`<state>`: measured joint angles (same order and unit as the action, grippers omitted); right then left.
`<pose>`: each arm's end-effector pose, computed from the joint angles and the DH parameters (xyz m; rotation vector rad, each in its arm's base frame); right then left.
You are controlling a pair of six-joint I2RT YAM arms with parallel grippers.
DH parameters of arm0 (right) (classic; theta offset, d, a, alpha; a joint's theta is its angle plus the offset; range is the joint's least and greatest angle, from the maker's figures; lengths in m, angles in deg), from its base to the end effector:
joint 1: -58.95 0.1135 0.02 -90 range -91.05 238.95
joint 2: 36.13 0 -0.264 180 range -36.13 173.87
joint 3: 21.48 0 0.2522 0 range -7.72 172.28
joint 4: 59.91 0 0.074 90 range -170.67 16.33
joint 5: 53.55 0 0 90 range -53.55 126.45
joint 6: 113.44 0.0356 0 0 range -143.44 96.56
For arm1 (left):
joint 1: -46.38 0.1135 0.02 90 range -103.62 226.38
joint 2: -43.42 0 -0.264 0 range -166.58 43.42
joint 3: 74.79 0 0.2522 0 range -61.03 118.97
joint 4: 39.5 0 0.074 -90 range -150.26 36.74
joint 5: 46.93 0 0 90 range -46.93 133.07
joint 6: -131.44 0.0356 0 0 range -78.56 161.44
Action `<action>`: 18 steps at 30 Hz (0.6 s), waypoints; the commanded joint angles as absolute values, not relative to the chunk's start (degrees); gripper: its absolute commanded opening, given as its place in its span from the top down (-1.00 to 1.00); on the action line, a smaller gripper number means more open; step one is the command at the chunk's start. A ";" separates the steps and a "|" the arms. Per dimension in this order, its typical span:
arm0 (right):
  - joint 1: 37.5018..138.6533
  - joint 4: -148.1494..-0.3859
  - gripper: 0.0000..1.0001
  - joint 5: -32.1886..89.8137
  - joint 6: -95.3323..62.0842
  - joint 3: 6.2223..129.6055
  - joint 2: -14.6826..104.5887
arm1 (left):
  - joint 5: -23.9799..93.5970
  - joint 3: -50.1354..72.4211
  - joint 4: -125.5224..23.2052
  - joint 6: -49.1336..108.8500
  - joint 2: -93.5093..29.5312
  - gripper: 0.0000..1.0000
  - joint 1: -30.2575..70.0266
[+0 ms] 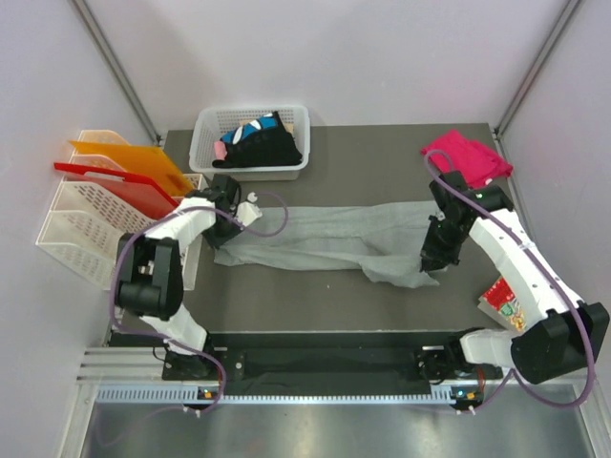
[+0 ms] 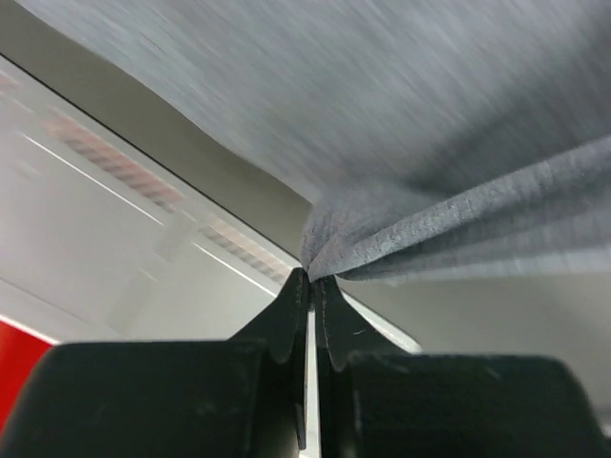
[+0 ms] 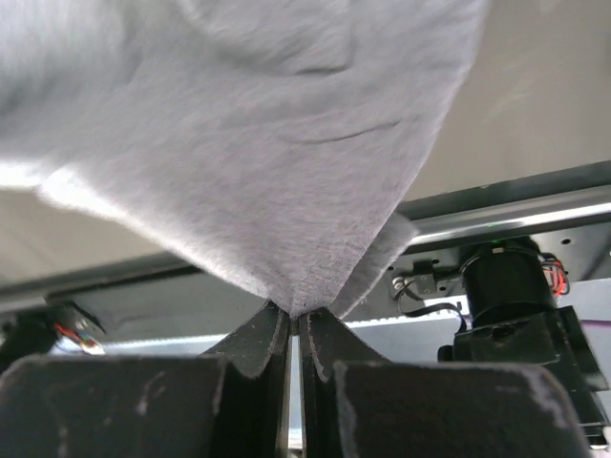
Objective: Fold and stack the t-shirts
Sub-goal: Fold the other side of the tshirt into a rectangle
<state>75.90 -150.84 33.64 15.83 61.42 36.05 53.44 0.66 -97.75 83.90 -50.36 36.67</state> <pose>0.1962 0.0616 0.3038 0.5760 2.9526 0.1865 0.2989 -0.0446 0.1916 1.2677 2.6609 0.3544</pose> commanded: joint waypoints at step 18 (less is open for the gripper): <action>64.49 -136.26 1.00 36.28 11.19 69.79 55.43 | 56.68 17.12 -92.11 84.94 -67.41 0.92 38.30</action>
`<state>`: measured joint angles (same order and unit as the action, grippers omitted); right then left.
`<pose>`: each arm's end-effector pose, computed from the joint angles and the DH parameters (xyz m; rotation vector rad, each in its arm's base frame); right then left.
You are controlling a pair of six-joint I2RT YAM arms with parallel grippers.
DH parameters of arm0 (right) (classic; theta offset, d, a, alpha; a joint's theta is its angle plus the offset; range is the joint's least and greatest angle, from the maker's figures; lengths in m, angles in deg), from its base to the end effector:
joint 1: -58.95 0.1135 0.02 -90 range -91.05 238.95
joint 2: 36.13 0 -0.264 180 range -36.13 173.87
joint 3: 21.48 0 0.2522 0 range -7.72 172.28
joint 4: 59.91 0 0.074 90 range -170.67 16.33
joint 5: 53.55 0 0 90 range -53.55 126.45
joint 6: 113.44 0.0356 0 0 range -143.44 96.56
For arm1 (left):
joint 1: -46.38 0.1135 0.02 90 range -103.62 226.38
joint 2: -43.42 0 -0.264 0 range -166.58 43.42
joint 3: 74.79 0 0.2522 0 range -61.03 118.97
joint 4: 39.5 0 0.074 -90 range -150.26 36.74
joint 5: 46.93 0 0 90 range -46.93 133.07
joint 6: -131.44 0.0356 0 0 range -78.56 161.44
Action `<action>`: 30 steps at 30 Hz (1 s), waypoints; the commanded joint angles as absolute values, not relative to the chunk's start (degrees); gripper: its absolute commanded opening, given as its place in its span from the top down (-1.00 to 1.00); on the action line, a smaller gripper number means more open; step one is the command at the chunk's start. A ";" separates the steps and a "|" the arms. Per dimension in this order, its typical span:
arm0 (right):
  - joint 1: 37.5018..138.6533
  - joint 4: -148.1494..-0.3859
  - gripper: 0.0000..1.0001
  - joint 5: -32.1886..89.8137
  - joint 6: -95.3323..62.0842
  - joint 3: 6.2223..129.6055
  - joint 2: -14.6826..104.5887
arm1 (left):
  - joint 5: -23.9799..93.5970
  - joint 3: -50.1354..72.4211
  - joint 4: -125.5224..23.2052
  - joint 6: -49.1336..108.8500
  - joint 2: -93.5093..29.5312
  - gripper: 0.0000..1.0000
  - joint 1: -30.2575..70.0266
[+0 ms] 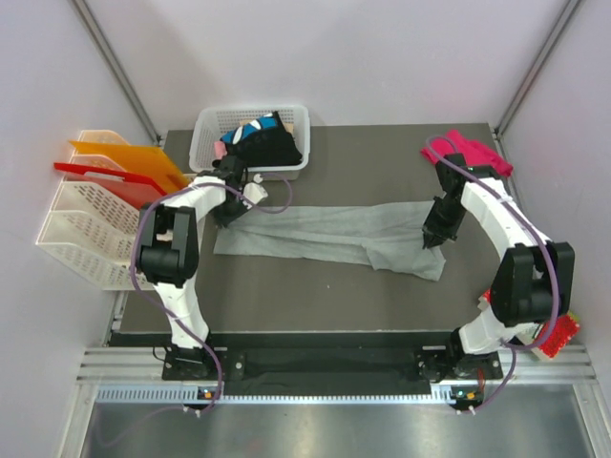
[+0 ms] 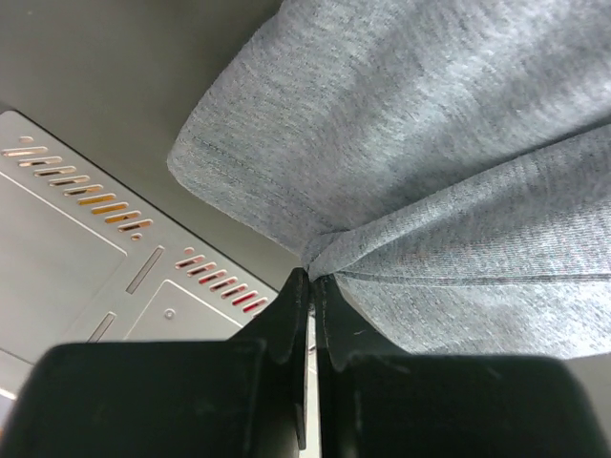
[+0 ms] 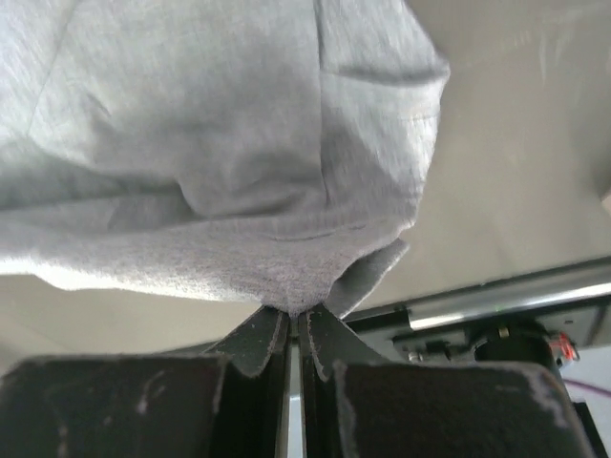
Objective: Fold and stack the t-shirts
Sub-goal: Fold the other side of the tshirt into a rectangle
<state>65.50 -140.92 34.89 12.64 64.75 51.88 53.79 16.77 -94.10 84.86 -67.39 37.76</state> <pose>0.2747 0.0325 0.2608 0.7703 2.9329 0.1079 0.3789 -0.0507 0.1725 1.2393 2.6268 0.3832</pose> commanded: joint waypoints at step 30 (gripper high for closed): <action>73.62 -134.32 0.03 37.16 5.92 71.23 55.82 | 56.78 5.68 -89.30 73.88 -53.69 -0.98 25.29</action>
<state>69.13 -134.55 38.32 6.14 75.81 62.44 58.86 7.37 -90.50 78.41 -52.76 27.60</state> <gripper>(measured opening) 0.482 0.989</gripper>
